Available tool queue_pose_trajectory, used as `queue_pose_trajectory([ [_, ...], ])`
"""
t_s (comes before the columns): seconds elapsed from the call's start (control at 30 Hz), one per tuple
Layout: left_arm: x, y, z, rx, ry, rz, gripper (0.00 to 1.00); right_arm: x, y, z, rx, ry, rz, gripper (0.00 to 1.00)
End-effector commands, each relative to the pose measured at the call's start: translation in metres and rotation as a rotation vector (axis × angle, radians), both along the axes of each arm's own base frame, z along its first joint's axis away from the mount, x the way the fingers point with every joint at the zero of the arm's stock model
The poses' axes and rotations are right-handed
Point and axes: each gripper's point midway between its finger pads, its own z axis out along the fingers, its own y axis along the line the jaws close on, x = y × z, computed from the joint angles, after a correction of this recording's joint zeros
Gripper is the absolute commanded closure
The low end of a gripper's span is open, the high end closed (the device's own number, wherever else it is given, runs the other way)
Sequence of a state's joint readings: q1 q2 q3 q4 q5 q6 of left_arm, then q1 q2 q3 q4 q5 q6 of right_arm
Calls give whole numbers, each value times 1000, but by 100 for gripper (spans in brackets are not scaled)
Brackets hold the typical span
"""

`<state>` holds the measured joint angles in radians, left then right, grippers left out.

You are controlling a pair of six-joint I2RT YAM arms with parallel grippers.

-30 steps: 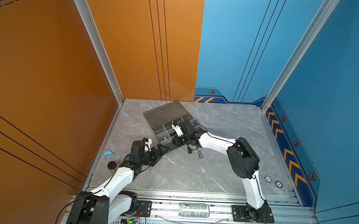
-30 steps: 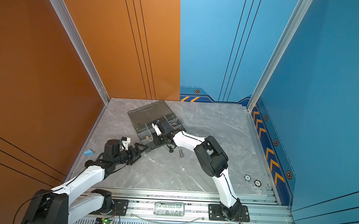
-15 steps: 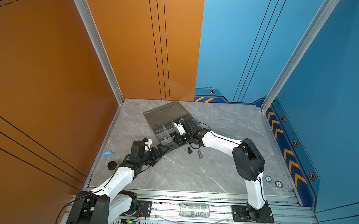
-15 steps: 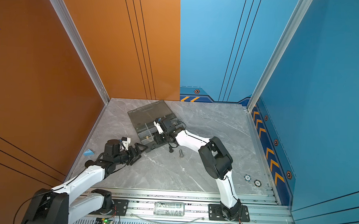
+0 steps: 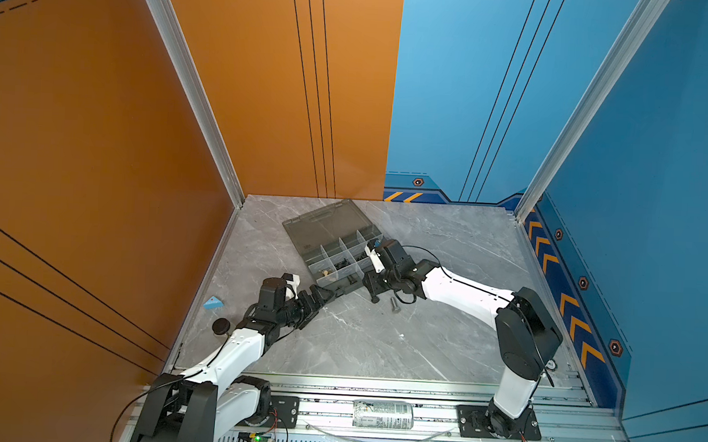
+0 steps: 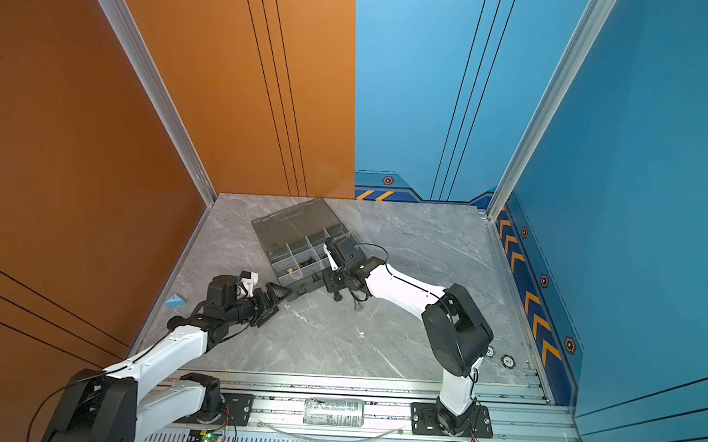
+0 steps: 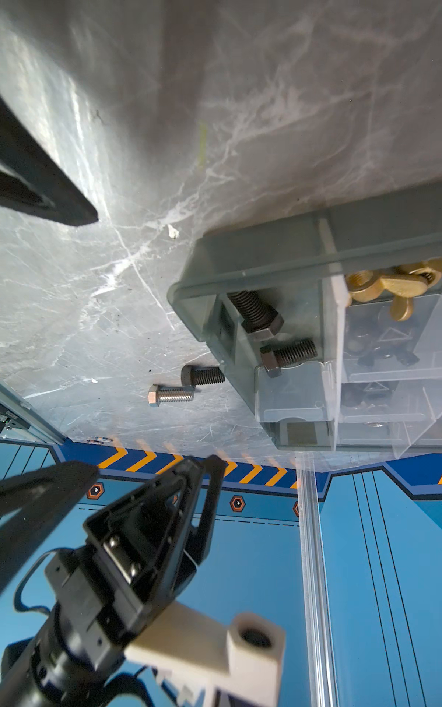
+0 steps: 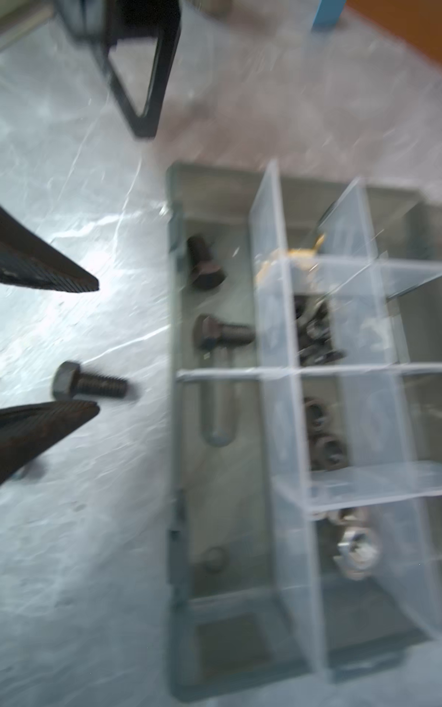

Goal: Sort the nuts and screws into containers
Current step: 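Open the right gripper to drop the black bolt into the compartment, then lower the right gripper onto the loose black bolt and close it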

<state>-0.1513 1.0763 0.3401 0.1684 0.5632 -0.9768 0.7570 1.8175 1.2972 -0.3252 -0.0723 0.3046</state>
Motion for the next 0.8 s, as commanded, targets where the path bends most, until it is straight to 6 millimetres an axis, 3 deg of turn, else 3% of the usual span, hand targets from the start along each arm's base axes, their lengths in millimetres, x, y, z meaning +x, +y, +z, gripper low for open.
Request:
queue_pose_trajectory([
  [0.0, -1, -2, 2, -15, -3, -16, 2, -6, -21, -9, -66, 37, -79, 52],
  [0.47, -1, -2, -1, -5, 10, -16, 2, -13, -20, -50, -137, 91, -74, 51],
  [0.77, -1, -2, -1, -3, 13, -13, 2, -13, -16, -64, -169, 107, -71, 53],
])
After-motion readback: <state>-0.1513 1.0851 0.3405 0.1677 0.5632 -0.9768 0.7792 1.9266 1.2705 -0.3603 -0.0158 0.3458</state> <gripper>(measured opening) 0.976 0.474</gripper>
